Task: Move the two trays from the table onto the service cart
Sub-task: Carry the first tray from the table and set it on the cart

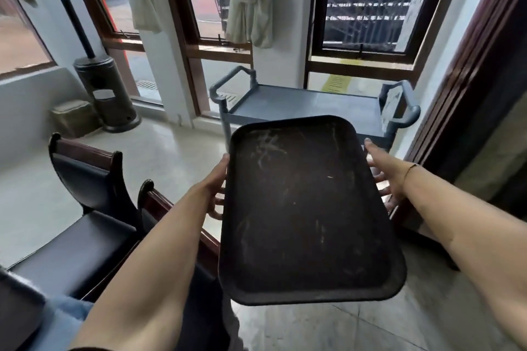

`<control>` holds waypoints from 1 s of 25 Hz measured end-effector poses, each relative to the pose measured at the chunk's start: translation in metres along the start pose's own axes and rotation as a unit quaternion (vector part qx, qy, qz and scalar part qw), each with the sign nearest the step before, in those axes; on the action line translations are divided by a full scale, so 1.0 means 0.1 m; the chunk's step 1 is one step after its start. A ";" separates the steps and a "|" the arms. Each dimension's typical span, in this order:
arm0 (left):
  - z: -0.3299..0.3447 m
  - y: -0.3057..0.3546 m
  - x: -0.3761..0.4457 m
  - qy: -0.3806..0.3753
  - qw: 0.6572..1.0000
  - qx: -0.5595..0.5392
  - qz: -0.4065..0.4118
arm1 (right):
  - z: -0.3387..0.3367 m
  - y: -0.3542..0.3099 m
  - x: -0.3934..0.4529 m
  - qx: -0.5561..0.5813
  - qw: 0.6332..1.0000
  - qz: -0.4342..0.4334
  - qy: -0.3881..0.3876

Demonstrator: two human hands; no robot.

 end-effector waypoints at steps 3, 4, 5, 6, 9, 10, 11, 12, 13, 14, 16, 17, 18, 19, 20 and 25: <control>-0.01 0.18 0.21 -0.013 1.000 0.019 -0.001 | 0.00 -0.03 0.19 0.011 1.000 0.012 0.009; -0.01 0.24 0.29 -0.017 1.000 0.022 -0.002 | 0.00 -0.05 0.26 0.013 1.000 0.016 0.012; -0.01 0.31 0.37 -0.019 1.000 0.023 -0.006 | 0.00 -0.08 0.36 0.013 1.000 0.021 0.015; -0.02 0.38 0.45 -0.017 1.000 0.024 -0.009 | 0.00 -0.11 0.46 0.015 0.999 0.026 0.017; -0.01 0.64 0.70 0.000 0.999 0.034 -0.006 | 0.06 -0.23 0.78 0.028 0.999 0.036 0.005; 0.00 0.77 0.79 0.003 0.999 0.039 -0.001 | 0.06 -0.31 0.92 0.035 0.999 0.037 -0.004; 0.02 0.89 0.88 0.007 0.999 0.040 0.001 | 0.05 -0.38 1.05 0.039 0.998 0.039 -0.010; 0.03 1.00 0.97 0.013 0.999 0.037 0.000 | 0.04 -0.45 1.19 0.037 0.998 0.040 -0.015; 0.05 1.11 1.07 0.017 0.999 0.033 -0.002 | 0.02 -0.53 1.35 0.032 0.999 0.038 -0.020; 0.06 1.22 1.16 0.020 0.999 0.029 -0.005 | 0.00 -0.62 1.50 0.026 0.999 0.034 -0.027; 0.09 1.49 1.37 0.030 0.999 0.019 -0.008 | -0.07 -0.84 1.86 0.023 0.999 0.025 -0.039; 0.10 1.62 1.48 0.035 0.999 0.013 -0.007 | -0.11 -0.94 2.02 0.020 0.999 0.022 -0.045; 0.12 1.77 1.59 0.038 0.999 0.008 -0.007 | -0.16 -1.06 2.21 0.015 0.998 0.017 -0.053; 0.13 1.91 1.70 0.042 0.999 0.004 -0.009 | -0.20 -1.17 2.38 0.011 0.998 0.015 -0.059; 0.15 2.06 1.81 0.046 0.999 -0.001 -0.010 | -0.24 -1.28 2.56 0.008 0.998 0.013 -0.066; 0.15 2.61 2.21 0.062 0.998 -0.017 -0.017 | -0.32 -1.75 3.22 0.001 0.997 0.004 -0.078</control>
Point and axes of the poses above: each hand's wrist, its own x-axis towards the middle knuckle, its own z-axis out of the palm, y = z × x, the point moved 7 cm from there along x, towards the middle knuckle, and after that the axes turned 10 degrees about -z, right-handed, at the moved point
